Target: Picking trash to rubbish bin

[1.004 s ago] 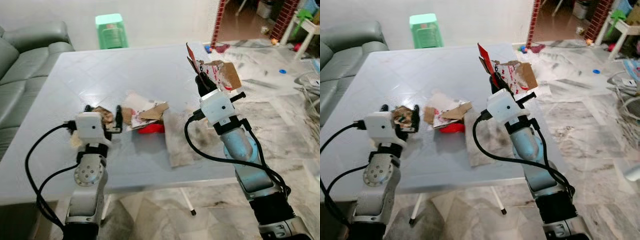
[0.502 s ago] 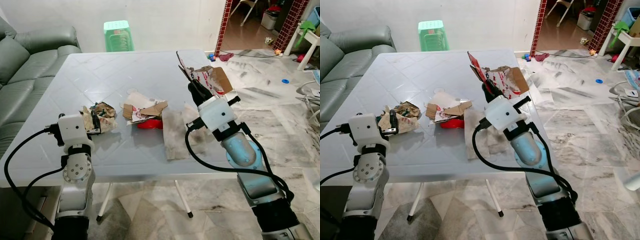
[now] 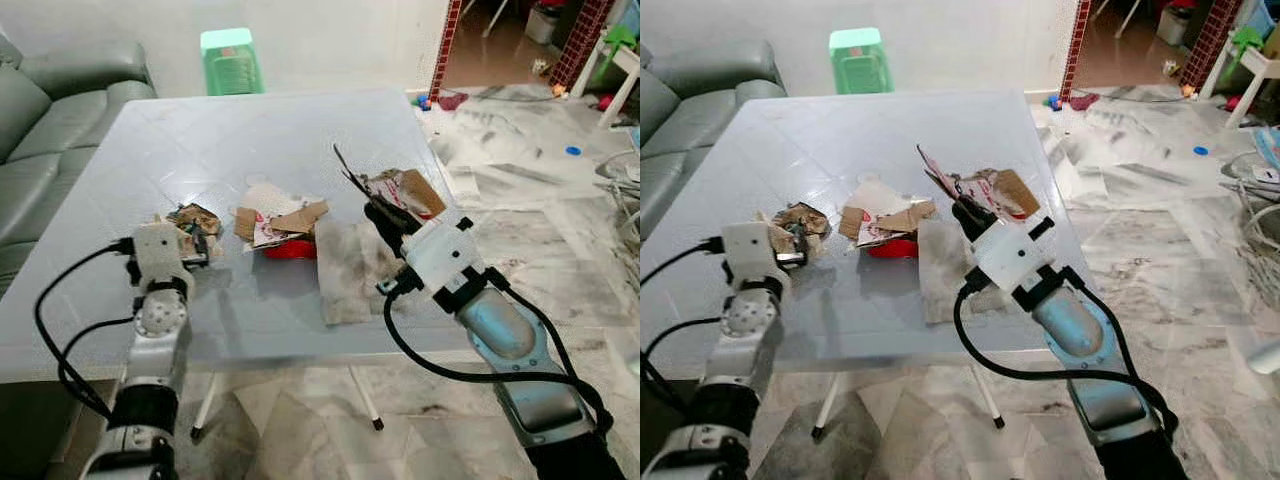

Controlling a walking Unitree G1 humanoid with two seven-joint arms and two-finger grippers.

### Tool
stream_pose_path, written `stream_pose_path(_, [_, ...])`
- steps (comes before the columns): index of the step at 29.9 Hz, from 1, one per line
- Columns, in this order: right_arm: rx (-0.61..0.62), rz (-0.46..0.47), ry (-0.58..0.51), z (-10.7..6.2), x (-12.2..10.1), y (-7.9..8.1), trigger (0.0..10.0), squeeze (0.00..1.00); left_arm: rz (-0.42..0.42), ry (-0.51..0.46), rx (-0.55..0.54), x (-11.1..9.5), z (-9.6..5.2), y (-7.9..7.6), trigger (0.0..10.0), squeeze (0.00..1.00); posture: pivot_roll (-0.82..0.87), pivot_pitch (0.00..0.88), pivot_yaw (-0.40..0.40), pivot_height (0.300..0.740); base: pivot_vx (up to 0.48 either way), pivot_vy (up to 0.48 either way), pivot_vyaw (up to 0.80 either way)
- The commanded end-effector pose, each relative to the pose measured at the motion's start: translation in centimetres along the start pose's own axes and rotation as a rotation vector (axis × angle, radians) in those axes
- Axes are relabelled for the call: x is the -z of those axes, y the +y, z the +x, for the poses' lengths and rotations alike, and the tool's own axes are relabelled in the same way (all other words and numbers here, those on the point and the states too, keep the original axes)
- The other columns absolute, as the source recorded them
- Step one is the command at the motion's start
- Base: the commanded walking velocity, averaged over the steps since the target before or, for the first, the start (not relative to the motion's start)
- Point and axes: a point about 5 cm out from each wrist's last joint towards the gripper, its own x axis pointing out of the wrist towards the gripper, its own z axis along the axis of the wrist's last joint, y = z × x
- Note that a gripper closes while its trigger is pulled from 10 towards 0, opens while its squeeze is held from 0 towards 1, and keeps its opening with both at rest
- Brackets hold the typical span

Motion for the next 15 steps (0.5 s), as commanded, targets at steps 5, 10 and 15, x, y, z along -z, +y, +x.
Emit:
stream_pose_path(5, [-0.024, -0.003, -0.024, -0.2, -0.9, 0.3, 10.0, 0.00, 0.010, 0.056, -0.047, 0.6, 0.8, 1.4, 10.0, 0.00, -0.10, 0.116, 0.037, 0.740, 0.000, 0.000, 0.00])
stream_pose_path(10, [-0.030, -0.003, -0.020, -0.1, -1.0, 0.3, 10.0, 0.00, -0.035, 0.157, 0.124, 2.2, 0.6, -0.7, 0.0, 0.00, -0.10, 0.118, 0.036, 0.740, 0.000, 0.000, 0.00])
stream_pose_path(15, [-0.046, 0.008, -0.017, -0.1, -1.1, 0.4, 10.0, 0.00, -0.035, 0.158, 0.111, 2.5, 0.5, -0.7, 0.0, 0.00, -0.10, 0.115, 0.034, 0.740, 0.000, 0.000, 0.00])
